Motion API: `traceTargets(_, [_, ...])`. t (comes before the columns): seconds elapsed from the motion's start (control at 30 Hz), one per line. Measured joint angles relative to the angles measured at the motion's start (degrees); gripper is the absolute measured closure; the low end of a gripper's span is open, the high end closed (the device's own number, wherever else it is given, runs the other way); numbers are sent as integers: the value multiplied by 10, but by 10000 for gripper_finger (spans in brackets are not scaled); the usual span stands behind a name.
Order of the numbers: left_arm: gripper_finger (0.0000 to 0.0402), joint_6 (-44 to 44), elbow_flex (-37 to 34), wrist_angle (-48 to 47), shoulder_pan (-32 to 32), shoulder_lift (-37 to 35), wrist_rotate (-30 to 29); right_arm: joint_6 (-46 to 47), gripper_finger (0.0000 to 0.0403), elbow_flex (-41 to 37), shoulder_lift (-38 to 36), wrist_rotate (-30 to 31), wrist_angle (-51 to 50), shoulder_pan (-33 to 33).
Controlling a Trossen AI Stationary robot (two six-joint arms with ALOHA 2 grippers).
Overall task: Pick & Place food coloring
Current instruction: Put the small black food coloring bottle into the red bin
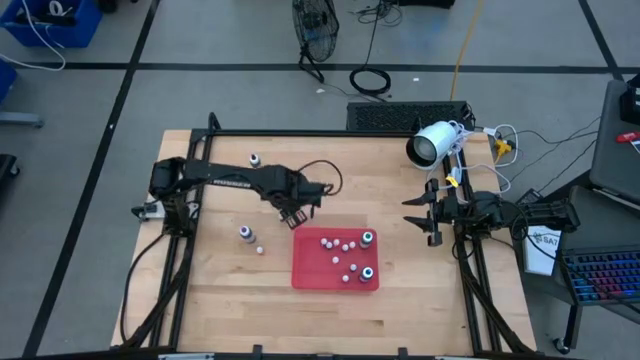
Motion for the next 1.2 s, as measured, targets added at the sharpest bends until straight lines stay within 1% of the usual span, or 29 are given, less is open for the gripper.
traceTargets(0.17, [190,27,-76,54,46,1,36,0,226,0,0,0,0,0])
traceTargets(0.3, [171,15,-114,73,73,0,36,0,229,0,0,0,0,0])
traceTargets(0.67, [132,8,-125,90,105,0,35,0,228,0,0,0,-1,0])
traceTargets(0.77, [132,8,-136,98,109,0,37,0,229,0,0,0,-1,0])
traceTargets(0.9, [138,-1,-160,119,112,0,54,0,226,0,0,0,-1,0])
traceTargets(1.07, [148,-9,-165,131,108,0,64,0,227,0,0,0,-1,0])
traceTargets(1.2, [147,-13,-166,130,107,0,65,0,229,0,0,0,-1,0])
